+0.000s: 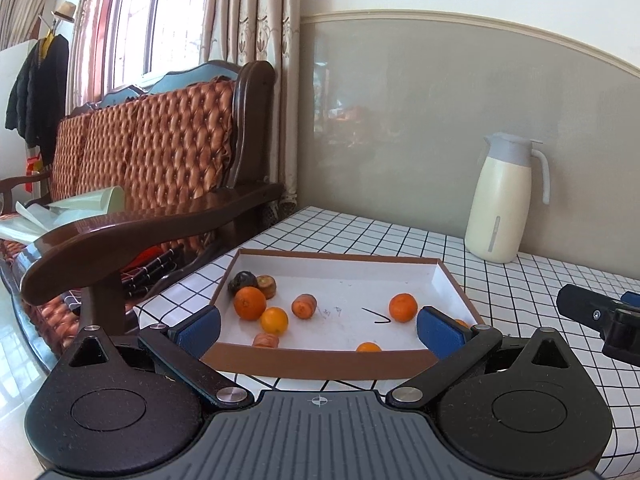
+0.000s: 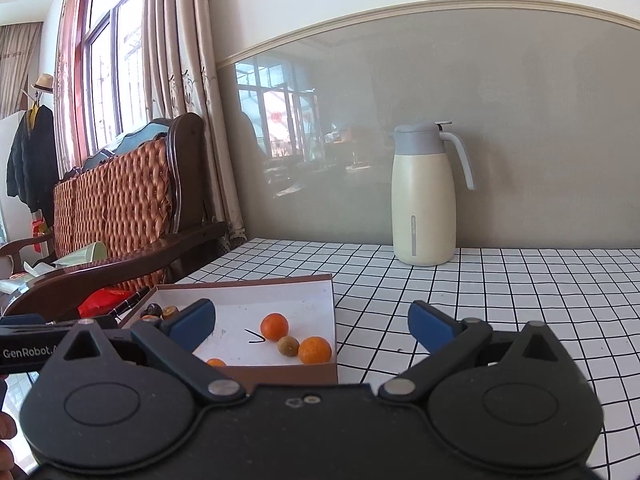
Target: Organize fruits
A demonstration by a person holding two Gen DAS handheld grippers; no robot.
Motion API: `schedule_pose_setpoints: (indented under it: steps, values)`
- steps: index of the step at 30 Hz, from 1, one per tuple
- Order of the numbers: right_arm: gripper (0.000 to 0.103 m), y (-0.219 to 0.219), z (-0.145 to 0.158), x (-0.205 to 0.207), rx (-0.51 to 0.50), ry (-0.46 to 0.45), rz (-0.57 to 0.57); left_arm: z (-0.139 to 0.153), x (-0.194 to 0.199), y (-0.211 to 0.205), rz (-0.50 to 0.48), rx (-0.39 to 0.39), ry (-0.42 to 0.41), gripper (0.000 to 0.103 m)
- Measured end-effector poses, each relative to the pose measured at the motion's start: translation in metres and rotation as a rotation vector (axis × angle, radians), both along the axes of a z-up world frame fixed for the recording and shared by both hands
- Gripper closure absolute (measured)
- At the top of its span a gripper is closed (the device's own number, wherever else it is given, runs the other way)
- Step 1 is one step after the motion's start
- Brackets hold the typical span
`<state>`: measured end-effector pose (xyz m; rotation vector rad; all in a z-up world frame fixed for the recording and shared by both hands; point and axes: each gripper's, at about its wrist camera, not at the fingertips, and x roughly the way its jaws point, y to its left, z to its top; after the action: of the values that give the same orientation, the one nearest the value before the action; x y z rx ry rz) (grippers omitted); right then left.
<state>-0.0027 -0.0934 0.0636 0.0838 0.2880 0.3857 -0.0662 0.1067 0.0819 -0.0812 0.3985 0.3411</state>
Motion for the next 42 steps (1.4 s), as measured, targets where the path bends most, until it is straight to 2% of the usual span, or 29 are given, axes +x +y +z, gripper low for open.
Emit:
schedule_pose_setpoints:
  steps: [10, 42]
  values:
    - [0.006, 0.000, 0.008, -0.006, 0.006, -0.018, -0.001, 0.010, -0.005, -0.003, -0.007, -0.006, -0.020, 0.000]
    - [0.006, 0.011, 0.006, -0.002, -0.009, -0.004, 0.013, 0.001, 0.001, 0.006, -0.025, -0.029, -0.009, 0.000]
